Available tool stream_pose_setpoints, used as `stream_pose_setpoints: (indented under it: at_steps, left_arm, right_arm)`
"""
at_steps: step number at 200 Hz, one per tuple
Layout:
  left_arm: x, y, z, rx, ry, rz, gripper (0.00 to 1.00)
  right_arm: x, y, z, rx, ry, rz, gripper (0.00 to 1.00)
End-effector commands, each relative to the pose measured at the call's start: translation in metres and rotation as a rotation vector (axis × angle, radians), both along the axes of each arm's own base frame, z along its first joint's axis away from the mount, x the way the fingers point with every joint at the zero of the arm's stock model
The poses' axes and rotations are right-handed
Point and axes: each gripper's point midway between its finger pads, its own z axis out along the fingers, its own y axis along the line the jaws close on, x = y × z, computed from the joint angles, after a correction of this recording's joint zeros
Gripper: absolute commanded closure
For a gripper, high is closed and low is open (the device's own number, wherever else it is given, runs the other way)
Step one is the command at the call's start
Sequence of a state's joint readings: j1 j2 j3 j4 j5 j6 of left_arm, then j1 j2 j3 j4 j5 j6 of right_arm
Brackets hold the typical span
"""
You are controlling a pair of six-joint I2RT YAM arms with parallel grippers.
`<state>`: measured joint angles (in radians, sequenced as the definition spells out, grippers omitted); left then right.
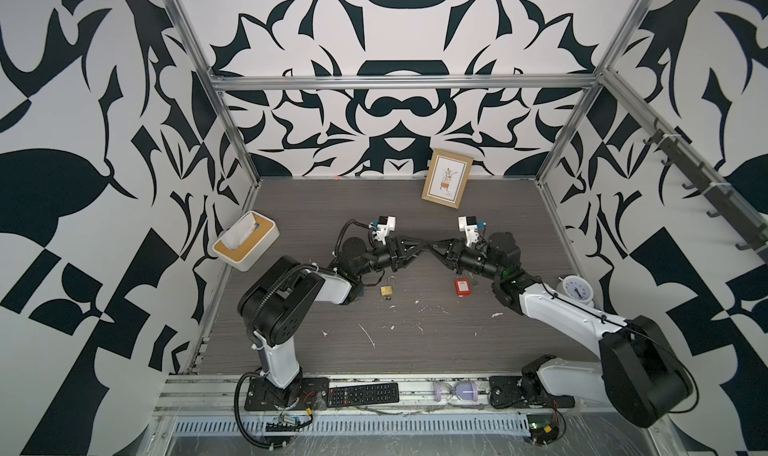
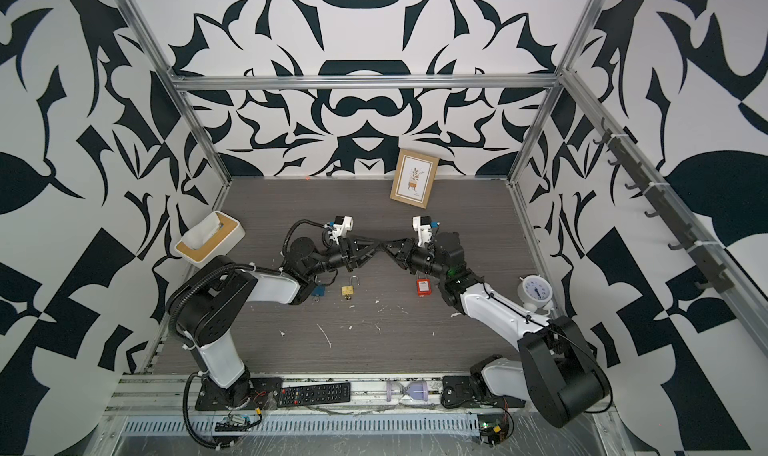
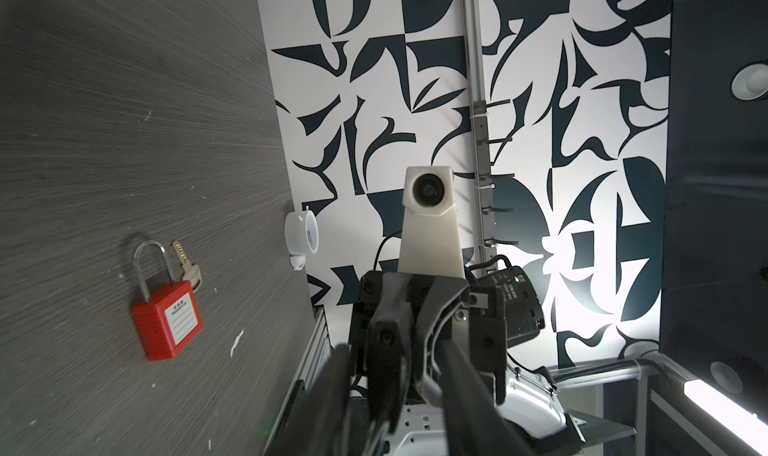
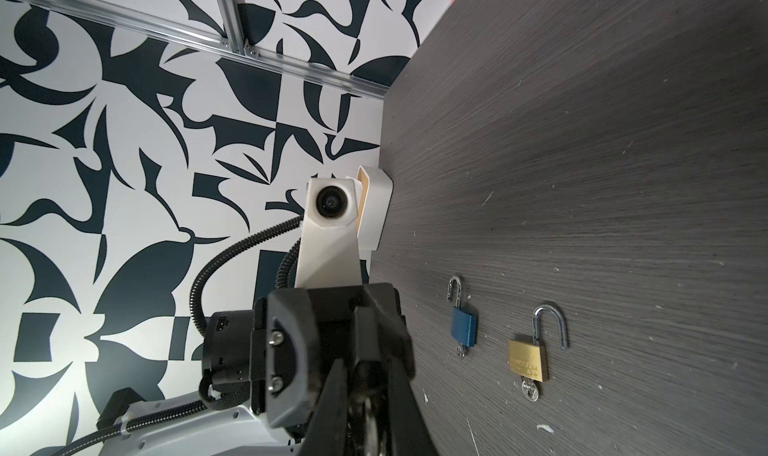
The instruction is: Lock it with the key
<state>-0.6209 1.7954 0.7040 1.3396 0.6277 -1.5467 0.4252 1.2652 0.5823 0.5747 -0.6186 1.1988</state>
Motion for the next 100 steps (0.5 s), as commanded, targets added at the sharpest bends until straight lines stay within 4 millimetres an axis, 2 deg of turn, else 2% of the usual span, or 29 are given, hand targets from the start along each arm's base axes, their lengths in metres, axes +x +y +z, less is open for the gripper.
stream_pose_setpoints:
  at_steps: [1, 13, 34, 40, 70, 100]
  left_arm:
    - [0.017, 0.018, 0.003, -0.002, -0.023, 0.009, 0.29]
    - [0.028, 0.037, 0.003, 0.0, -0.017, 0.042, 0.23]
    - [0.035, 0.062, 0.005, 0.011, -0.014, 0.076, 0.23]
    - [0.034, 0.065, 0.004, 0.021, -0.015, 0.08, 0.26]
    - [0.01, 0.061, 0.004, 0.062, -0.051, 0.021, 0.41]
    - [-0.026, 0.042, -0.008, 0.161, -0.073, -0.072, 0.44]
  right_arm:
    - [0.0, -0.002, 0.02, 0.008, -0.067, 0.018, 1.0]
    - [0.0, -0.007, 0.023, -0.004, -0.071, 0.014, 1.0]
    - [0.0, -0.014, 0.028, -0.004, -0.075, 0.02, 1.0]
    - [0.0, -0.015, 0.03, 0.0, -0.082, 0.026, 1.0]
    - [0.002, -0.022, 0.037, 0.013, -0.094, 0.049, 1.0]
    - [0.0, -0.021, 0.052, 0.045, -0.153, 0.098, 1.0]
